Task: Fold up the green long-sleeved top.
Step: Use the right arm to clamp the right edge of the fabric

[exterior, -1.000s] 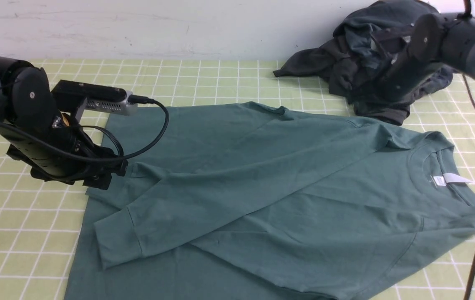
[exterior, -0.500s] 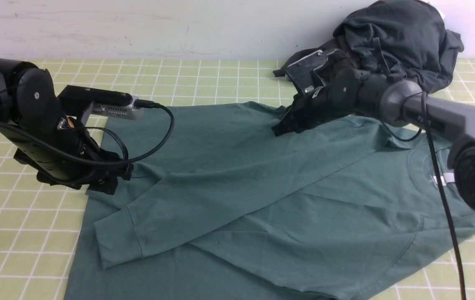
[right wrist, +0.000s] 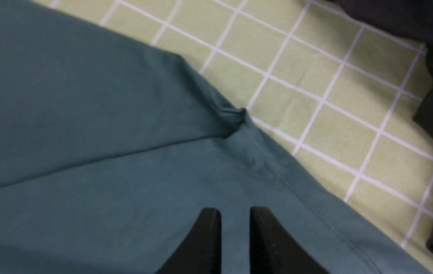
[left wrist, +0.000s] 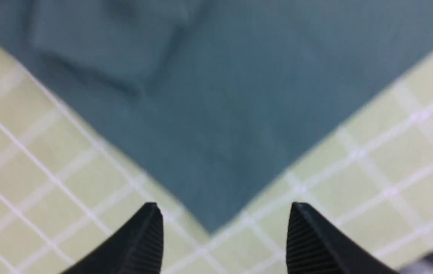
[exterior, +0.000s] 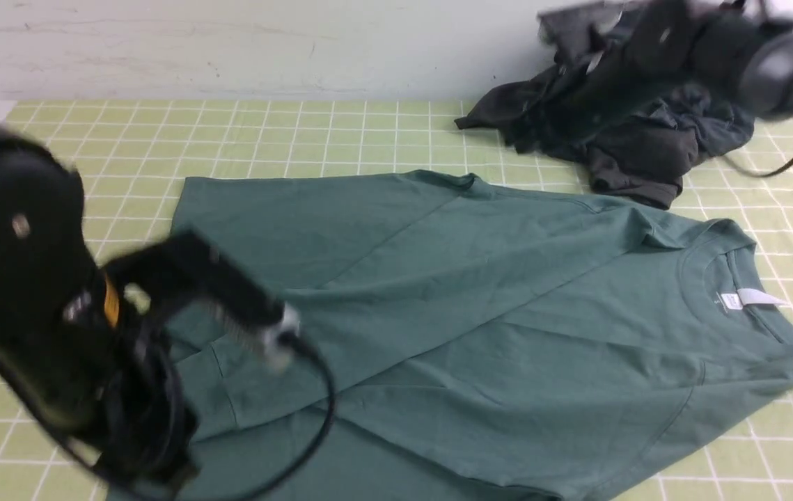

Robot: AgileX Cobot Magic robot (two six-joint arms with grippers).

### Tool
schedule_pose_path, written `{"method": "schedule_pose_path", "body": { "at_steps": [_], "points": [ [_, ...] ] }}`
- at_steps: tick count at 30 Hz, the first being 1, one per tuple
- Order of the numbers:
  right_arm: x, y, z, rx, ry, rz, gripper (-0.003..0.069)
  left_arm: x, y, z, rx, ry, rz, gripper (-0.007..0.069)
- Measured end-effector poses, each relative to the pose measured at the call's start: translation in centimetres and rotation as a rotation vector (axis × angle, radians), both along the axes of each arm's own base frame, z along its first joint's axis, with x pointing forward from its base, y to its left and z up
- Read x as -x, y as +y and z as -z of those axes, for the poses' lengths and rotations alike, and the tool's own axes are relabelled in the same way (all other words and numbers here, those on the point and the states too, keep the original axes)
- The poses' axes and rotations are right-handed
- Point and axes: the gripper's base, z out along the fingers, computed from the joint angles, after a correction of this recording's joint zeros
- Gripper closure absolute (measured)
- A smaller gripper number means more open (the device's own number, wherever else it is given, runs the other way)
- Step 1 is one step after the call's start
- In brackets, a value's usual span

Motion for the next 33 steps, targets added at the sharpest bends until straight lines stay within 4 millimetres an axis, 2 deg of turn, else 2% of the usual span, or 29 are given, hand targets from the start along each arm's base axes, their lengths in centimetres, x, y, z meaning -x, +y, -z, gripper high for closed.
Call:
{"method": "schedule_pose_path", "body": {
  "at_steps": [2,4,6,8,9,10,11,12,16,27,33],
  "points": [
    [1.7,0.1,-2.3,-0.026,0.004,-0.054,0.0545,1.3,0.7,2.6,-0.053,0.080,0.057,0.0215],
    [2.9,0.3,-3.2,-0.061,0.019,-0.107,0.0543,2.2,1.1,4.7,-0.066,0.111,0.137,0.0215],
    [3.5,0.6,-3.3,-0.085,0.040,-0.143,0.0543,3.0,1.3,6.1,-0.076,0.133,0.199,0.0215],
    [4.5,1.0,-2.7,-0.120,0.098,-0.206,0.0543,4.3,1.3,8.3,-0.086,0.135,0.346,0.0215],
    [4.7,1.0,-2.6,-0.124,0.107,-0.213,0.0543,4.2,1.3,8.3,-0.084,0.128,0.357,0.0215],
    [5.1,1.2,-1.9,-0.139,0.140,-0.231,0.0543,5.0,1.3,9.5,-0.098,0.111,0.455,0.0215],
    [5.2,1.2,-1.9,-0.141,0.144,-0.233,0.0543,4.9,1.2,9.6,-0.097,0.099,0.473,0.0215],
    [5.5,1.3,-1.3,-0.158,0.172,-0.251,0.0543,5.3,1.4,10.5,-0.124,0.069,0.562,0.0215],
    [6.0,1.4,-0.9,-0.163,0.218,-0.280,0.0543,5.1,1.8,11.4,-0.168,0.009,0.635,0.0224],
    [7.1,1.5,-2.0,-0.182,0.244,-0.319,0.0543,4.3,1.7,11.5,-0.187,-0.087,0.599,0.0345],
    [7.2,1.5,-2.3,-0.190,0.234,-0.329,0.0547,4.2,1.8,11.8,-0.209,-0.066,0.622,0.0471]
  ]
}}
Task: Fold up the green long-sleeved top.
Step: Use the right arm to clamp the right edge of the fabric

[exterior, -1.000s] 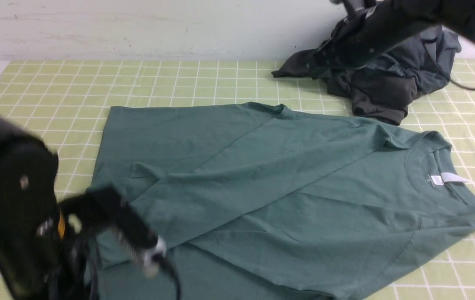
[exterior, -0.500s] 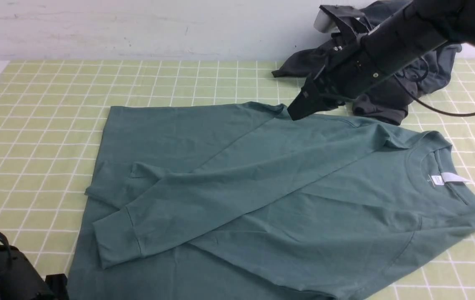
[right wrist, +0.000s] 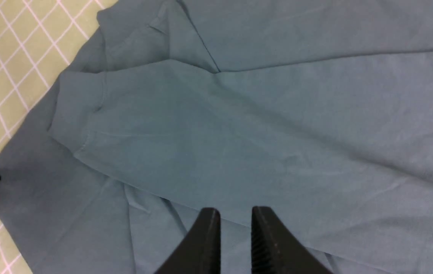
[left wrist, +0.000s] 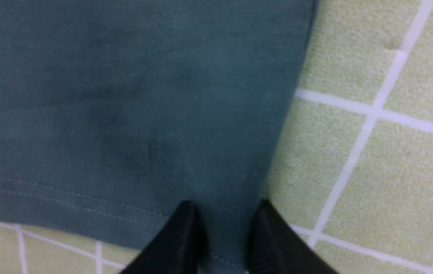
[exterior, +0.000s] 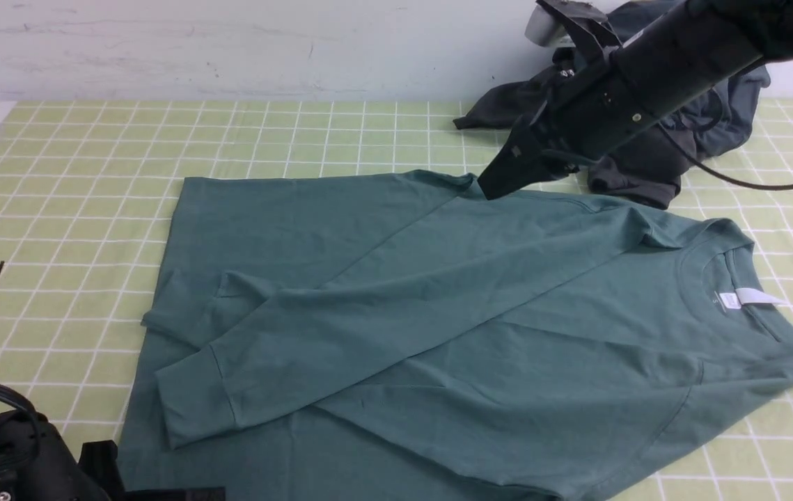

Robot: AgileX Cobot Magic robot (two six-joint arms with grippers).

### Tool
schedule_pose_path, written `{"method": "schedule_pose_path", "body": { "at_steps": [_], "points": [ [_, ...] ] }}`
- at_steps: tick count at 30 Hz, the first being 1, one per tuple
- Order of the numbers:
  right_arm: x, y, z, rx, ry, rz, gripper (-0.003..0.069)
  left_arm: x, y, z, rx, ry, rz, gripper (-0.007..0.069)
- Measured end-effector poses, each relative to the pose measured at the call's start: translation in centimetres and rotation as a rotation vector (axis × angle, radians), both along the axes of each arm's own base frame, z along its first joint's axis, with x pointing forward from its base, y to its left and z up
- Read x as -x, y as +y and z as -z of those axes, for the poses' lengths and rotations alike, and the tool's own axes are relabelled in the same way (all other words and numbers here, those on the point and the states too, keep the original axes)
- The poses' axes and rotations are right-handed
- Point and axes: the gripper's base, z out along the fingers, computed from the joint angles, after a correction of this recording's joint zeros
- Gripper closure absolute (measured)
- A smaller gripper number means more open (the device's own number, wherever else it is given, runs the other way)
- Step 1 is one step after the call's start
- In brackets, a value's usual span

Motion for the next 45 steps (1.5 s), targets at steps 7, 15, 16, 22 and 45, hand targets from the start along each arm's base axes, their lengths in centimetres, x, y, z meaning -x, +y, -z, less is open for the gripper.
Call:
{"method": "schedule_pose_path", "body": {
  "at_steps": [7,15,16,22,45],
  "points": [
    [2.6,-0.6,-5.1,-0.012,-0.164,-0.051,0.0650,-0.3,0.4,-3.1,-0.019,-0.052,-0.140,0.0620],
    [14.3,-4.3,-16.6,0.040,-0.677,-0.103,0.0666,-0.1,0.8,-7.1,0.156,-0.227,-0.484,0.0625],
    [15.1,-4.7,-16.5,0.063,-0.709,-0.099,0.0666,-0.1,0.9,-7.2,0.163,-0.232,-0.493,0.0625],
    [17.8,-6.8,-8.7,0.316,-0.605,-0.161,0.0666,0.1,0.8,-7.4,0.186,-0.233,-0.517,0.0625],
    [14.7,-10.1,14.8,0.947,-0.392,-0.797,0.0358,0.3,0.0,-7.3,0.289,-0.194,-0.567,0.0625]
  ]
}}
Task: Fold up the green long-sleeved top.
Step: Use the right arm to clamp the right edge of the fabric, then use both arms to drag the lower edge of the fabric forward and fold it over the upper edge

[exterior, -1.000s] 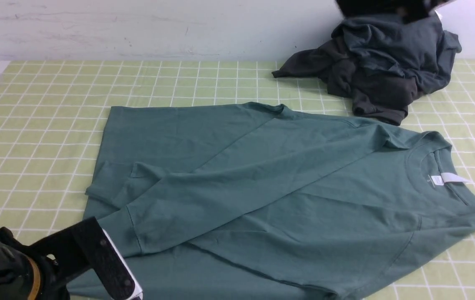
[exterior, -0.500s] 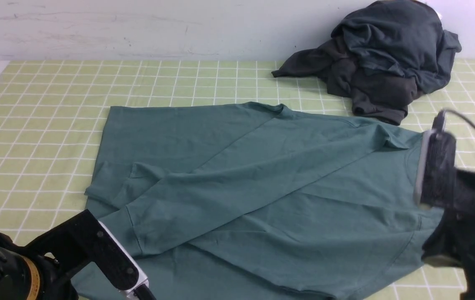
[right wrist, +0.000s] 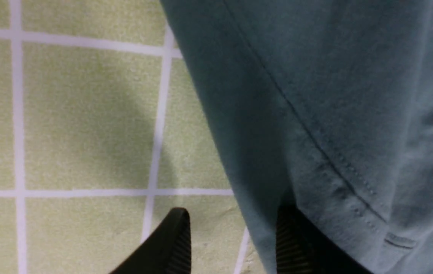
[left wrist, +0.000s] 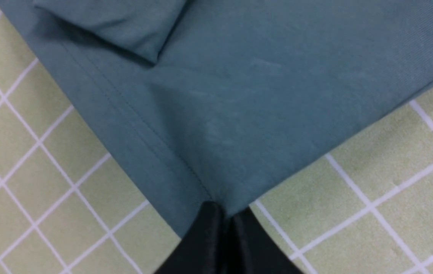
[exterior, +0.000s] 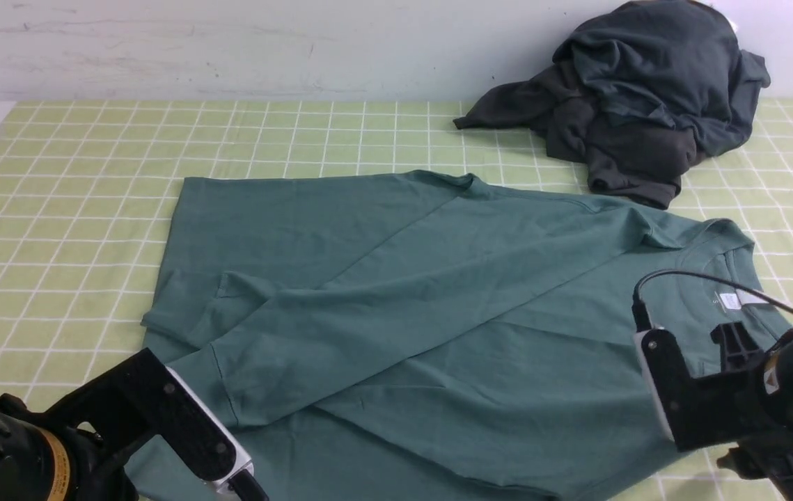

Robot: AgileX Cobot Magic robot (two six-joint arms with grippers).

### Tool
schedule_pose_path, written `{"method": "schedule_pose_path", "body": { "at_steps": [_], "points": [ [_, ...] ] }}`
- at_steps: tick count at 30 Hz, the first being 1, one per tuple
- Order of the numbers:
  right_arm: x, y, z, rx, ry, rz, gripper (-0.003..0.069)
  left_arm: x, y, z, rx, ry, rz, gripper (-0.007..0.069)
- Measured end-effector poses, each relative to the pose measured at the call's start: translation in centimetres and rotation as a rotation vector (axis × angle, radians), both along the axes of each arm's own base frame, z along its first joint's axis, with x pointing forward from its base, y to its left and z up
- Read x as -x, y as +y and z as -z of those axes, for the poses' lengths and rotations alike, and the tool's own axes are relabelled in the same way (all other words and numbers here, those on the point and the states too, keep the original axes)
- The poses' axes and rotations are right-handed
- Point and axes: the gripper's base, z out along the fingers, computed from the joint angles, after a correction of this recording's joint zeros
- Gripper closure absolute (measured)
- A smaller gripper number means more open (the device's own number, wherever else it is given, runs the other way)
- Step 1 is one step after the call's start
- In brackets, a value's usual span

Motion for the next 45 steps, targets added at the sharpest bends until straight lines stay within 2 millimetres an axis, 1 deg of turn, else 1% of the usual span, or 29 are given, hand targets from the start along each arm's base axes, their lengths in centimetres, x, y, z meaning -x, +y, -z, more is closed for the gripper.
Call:
{"method": "schedule_pose_path", "body": {
  "at_steps": [2,7,12,14,15,16,18,21,22,25,27,28,29,31,32,33,34,37,38,39,40,42,43,44,45],
  "points": [
    [-0.4,0.1,0.5,0.001,-0.019,-0.019,0.0363,0.0,0.0,0.0,0.002,-0.001,0.000,0.0625],
    [-1.0,0.4,0.6,-0.020,-0.069,-0.032,0.0402,0.0,0.0,0.0,0.003,-0.001,0.000,0.0625],
    [-1.1,0.4,0.5,-0.031,-0.081,-0.022,0.0520,0.0,-0.1,0.0,0.010,0.004,-0.004,0.0625],
    [-0.9,0.5,0.6,-0.056,-0.065,0.035,0.0574,0.1,-0.1,0.0,0.021,0.011,-0.010,0.0625],
    [-0.8,0.5,0.6,-0.080,-0.036,0.116,0.0616,0.2,-0.2,0.0,0.034,0.017,-0.017,0.0625],
    [-0.8,0.5,0.6,-0.085,-0.031,0.131,0.0622,0.2,-0.2,0.0,0.036,0.018,-0.018,0.0625],
    [-0.6,0.6,-0.2,-0.149,0.024,0.330,0.0657,0.5,-0.2,-0.3,0.053,0.023,-0.028,0.0625],
    [-0.5,0.8,-2.1,-0.207,0.075,0.521,0.0662,1.1,0.3,-1.4,0.061,0.011,-0.042,0.0625],
    [-0.4,0.8,-3.0,-0.215,0.104,0.576,0.0662,1.3,0.5,-2.1,0.068,-0.012,-0.052,0.0625],
    [-0.7,1.0,-5.3,-0.240,0.112,0.641,0.0662,1.2,1.0,-3.7,0.097,-0.093,-0.104,0.0625],
    [-1.4,1.2,-6.7,-0.261,0.088,0.653,0.0662,0.7,1.3,-4.6,0.125,-0.148,-0.174,0.0623],
    [-1.6,1.3,-7.0,-0.266,0.081,0.656,0.0662,0.4,1.4,-5.1,0.132,-0.170,-0.200,0.0621],
    [-2.4,1.4,-8.0,-0.290,0.043,0.660,0.0662,-0.3,1.6,-5.6,0.150,-0.200,-0.252,0.0617],
    [-3.0,1.6,-8.6,-0.307,0.014,0.665,0.0662,-1.0,1.7,-6.1,0.160,-0.223,-0.285,0.0617],
    [-3.7,1.7,-9.1,-0.328,-0.019,0.670,0.0662,-1.9,1.8,-6.5,0.165,-0.245,-0.312,0.0614],
    [-5.1,1.7,-9.8,-0.372,-0.074,0.690,0.0662,-3.6,2.1,-7.3,0.175,-0.277,-0.357,0.0614],
    [-6.2,1.7,-10.0,-0.398,-0.105,0.709,0.0662,-5.0,2.3,-8.0,0.185,-0.302,-0.391,0.0614],
    [-9.3,1.6,-10.5,-0.457,-0.176,0.746,0.0662,-9.6,3.0,-9.0,0.188,-0.342,-0.464,0.0607],
    [-10.6,1.6,-10.2,-0.466,-0.189,0.758,0.0662,-11.2,3.3,-9.1,0.185,-0.347,-0.488,0.0607],
    [-11.2,1.6,-10.1,-0.471,-0.195,0.761,0.0662,-12.4,3.5,-8.8,0.176,-0.337,-0.503,0.0607],
    [-12.5,1.7,-9.9,-0.476,-0.204,0.765,0.0662,-14.0,3.8,-8.7,0.169,-0.334,-0.526,0.0607],
    [-14.3,1.9,-9.5,-0.482,-0.214,0.767,0.0662,-17.0,4.5,-8.7,0.161,-0.340,-0.562,0.0607],
    [-15.3,2.1,-9.3,-0.485,-0.218,0.766,0.0662,-18.6,4.7,-8.4,0.158,-0.340,-0.576,0.0607],
    [-16.3,2.3,-9.0,-0.488,-0.222,0.765,0.0662,-20.4,5.0,-7.7,0.150,-0.329,-0.591,0.0607],
    [-16.5,2.4,-8.9,-0.490,-0.224,0.765,0.0662,-20.8,5.1,-8.0,0.154,-0.339,-0.595,0.0607]
  ]
}}
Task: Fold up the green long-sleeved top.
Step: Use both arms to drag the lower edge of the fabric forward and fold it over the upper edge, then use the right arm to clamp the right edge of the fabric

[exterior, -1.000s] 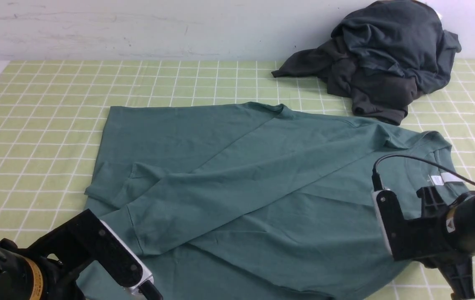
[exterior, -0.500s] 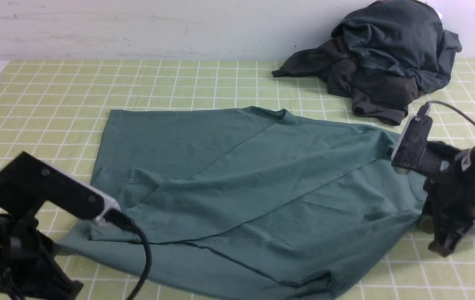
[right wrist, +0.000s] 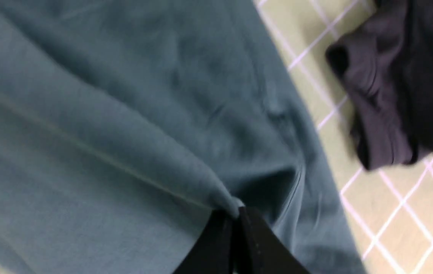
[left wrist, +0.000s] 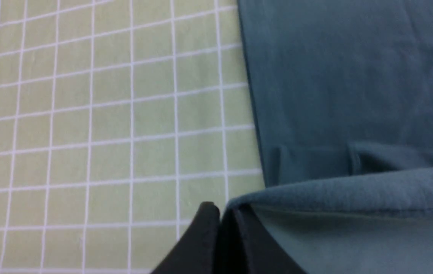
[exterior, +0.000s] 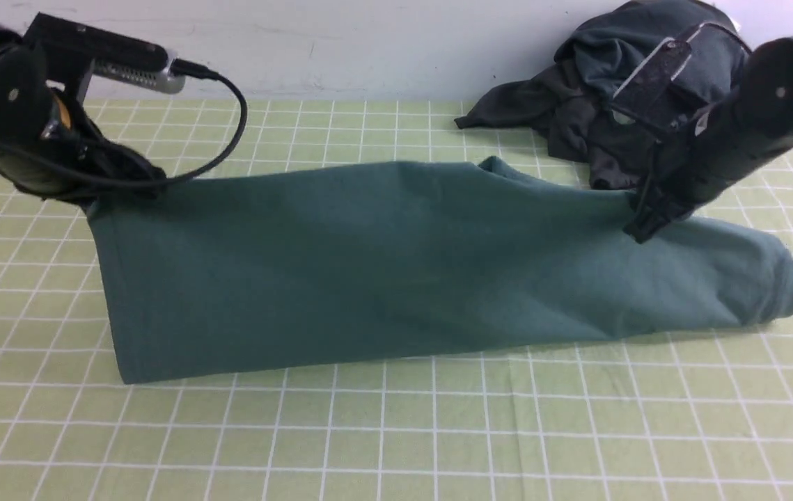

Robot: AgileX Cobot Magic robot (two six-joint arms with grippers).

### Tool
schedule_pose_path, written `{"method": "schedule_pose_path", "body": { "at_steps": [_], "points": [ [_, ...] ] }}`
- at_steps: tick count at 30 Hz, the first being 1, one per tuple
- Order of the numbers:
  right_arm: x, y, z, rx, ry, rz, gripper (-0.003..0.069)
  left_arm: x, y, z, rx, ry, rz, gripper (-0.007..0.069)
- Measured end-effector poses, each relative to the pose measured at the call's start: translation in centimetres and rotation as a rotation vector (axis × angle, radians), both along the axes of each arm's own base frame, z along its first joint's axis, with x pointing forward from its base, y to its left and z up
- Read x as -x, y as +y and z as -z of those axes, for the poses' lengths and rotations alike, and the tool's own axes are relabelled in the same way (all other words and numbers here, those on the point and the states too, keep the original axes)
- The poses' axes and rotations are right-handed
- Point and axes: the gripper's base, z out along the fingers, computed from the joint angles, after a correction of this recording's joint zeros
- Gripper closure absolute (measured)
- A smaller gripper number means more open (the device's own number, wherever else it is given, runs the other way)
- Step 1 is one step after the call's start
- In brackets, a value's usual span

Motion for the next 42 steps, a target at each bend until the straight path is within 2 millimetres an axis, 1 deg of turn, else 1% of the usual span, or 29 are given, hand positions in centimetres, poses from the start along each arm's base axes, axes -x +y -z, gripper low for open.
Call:
{"method": "schedule_pose_path", "body": {
  "at_steps": [2,3,4,5,8,11,13,14,15,17,19,20,21,22,23,25,27,28,29,30,31,32,34,36,37,38,39,40,42],
  "points": [
    [-1.9,0.3,0.8,-0.002,-0.010,0.000,0.0662,-3.5,0.2,1.4,-0.005,0.013,-0.015,0.0607],
    [-2.9,0.4,1.2,-0.003,-0.016,0.003,0.0662,-5.0,0.2,1.7,-0.006,0.004,-0.018,0.0607],
    [-3.1,0.5,1.3,-0.003,-0.018,0.002,0.0662,-5.2,0.2,1.8,-0.006,0.005,-0.019,0.0607],
    [-4.2,0.5,2.0,-0.003,-0.022,0.005,0.0662,-7.0,0.1,2.8,-0.009,0.008,-0.021,0.0607],
    [-6.1,0.5,3.5,0.003,-0.021,0.011,0.0659,-10.2,-0.1,5.4,-0.019,0.035,-0.026,0.0607],
    [-7.6,0.3,5.0,0.005,-0.020,0.029,0.0622,-13.0,-0.2,8.2,-0.059,0.062,-0.027,0.0601],
    [-8.4,0.2,5.5,-0.003,-0.033,0.058,0.0577,-14.7,-0.2,10.0,-0.090,0.066,-0.023,0.0573],
    [-8.5,0.1,5.6,-0.007,-0.039,0.071,0.0561,-14.9,-0.2,10.0,-0.091,0.058,-0.023,0.0569],
    [-8.9,0.1,5.7,-0.015,-0.053,0.096,0.0529,-15.7,-0.1,11.0,-0.112,0.060,-0.018,0.0538],
    [-9.1,-0.4,5.6,-0.013,-0.067,0.139,0.0480,-16.6,-0.1,11.6,-0.141,0.047,-0.014,0.0477],
    [-9.2,-0.9,5.1,-0.005,-0.066,0.201,0.0427,-17.1,0.2,11.5,-0.170,0.044,-0.021,0.0404],
    [-9.0,-1.4,4.5,0.007,-0.051,0.246,0.0405,-17.2,0.3,11.0,-0.186,0.040,-0.030,0.0368],
    [-9.0,-1.5,4.2,0.011,-0.058,0.245,0.0405,-17.1,0.4,10.9,-0.190,0.044,-0.035,0.0354],
    [-8.6,-2.1,3.1,0.022,-0.027,0.317,0.0387,-17.1,0.6,9.9,-0.206,0.042,-0.053,0.0316],
    [-8.1,-2.9,1.5,0.028,-0.015,0.374,0.0379,-16.8,0.8,8.6,-0.215,0.050,-0.078,0.0283],
    [-7.0,-4.3,-0.4,0.028,0.026,0.453,0.0375,-16.0,1.0,6.2,-0.223,0.065,-0.101,0.0259],
    [-6.0,-5.9,-1.8,0.006,0.077,0.518,0.0374,-14.8,1.1,3.5,-0.214,0.084,-0.097,0.0254],
    [-5.4,-7.6,-2.4,-0.038,0.116,0.568,0.0372,-13.6,1.0,1.3,-0.184,0.099,-0.080,0.0255],
    [-5.4,-7.6,-2.5,-0.039,0.113,0.568,0.0372,-13.2,1.0,0.5,-0.183,0.100,-0.071,0.0257],
    [-5.1,-9.9,-2.6,-0.116,0.147,0.623,0.0372,-11.6,0.6,-2.3,-0.124,0.100,-0.016,0.0270],
    [-5.0,-10.2,-2.6,-0.125,0.152,0.630,0.0372,-11.1,0.5,-3.2,-0.114,0.089,-0.010,0.0272],
    [-4.9,-11.8,-2.4,-0.190,0.175,0.671,0.0372,-9.5,-0.1,-5.4,-0.049,0.071,0.052,0.0289],
    [-4.6,-14.0,-1.5,-0.270,0.220,0.717,0.0366,-6.5,-0.9,-9.0,0.031,0.023,0.155,0.0321],
    [-4.2,-15.5,-0.3,-0.328,0.267,0.744,0.0348,-3.2,-1.5,-11.8,0.099,-0.016,0.235,0.0359],
    [-3.9,-16.0,0.7,-0.352,0.302,0.752,0.0329,-0.6,-1.7,-13.5,0.133,-0.041,0.274,0.0386],
    [-3.7,-16.2,1.5,-0.368,0.329,0.755,0.0305,1.1,-1.7,-14.0,0.154,-0.045,0.291,0.0405],
    [-3.6,-16.3,1.7,-0.374,0.333,0.754,0.0291,1.9,-1.7,-13.9,0.164,-0.035,0.298,0.0416],
    [-3.4,-16.3,2.3,-0.378,0.345,0.755,0.0272,3.2,-1.7,-14.3,0.175,-0.048,0.306,0.0429],
    [-3.4,-16.2,3.3,-0.391,0.348,0.759,0.0226,5.6,-1.6,-13.8,0.192,-0.048,0.310,0.0454]
  ]
}}
